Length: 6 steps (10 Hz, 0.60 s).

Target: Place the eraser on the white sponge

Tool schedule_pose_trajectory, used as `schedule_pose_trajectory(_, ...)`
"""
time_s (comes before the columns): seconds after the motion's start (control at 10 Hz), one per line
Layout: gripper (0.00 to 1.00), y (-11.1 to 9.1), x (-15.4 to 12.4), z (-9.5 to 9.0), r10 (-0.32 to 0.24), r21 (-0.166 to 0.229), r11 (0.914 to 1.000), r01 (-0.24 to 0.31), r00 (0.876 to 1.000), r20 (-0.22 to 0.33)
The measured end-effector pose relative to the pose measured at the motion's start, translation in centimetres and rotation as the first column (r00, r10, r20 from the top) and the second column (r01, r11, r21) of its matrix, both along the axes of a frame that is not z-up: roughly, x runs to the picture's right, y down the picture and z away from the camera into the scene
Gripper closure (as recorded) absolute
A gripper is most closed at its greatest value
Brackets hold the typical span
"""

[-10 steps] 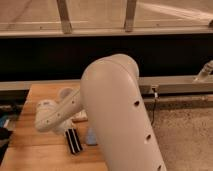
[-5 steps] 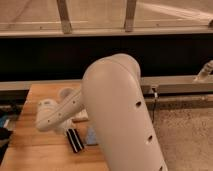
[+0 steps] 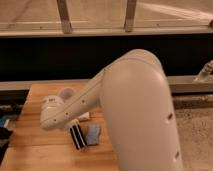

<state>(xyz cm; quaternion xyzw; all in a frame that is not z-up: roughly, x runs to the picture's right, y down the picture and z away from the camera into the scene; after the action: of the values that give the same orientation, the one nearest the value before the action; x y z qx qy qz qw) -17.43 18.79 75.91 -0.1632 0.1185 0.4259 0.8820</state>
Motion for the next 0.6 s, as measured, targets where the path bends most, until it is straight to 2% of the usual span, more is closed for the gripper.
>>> schedule_pose_trajectory(0.4,1.00,-3.2,4.0,-2.6,0.044,0.095,0.9947,-0.037,0.997,-0.071)
schedule_pose_trajectory(0.6,1.00,-4.7,6.4,-2.7,0.069,0.111,0.9922,-0.056,0.990,-0.120)
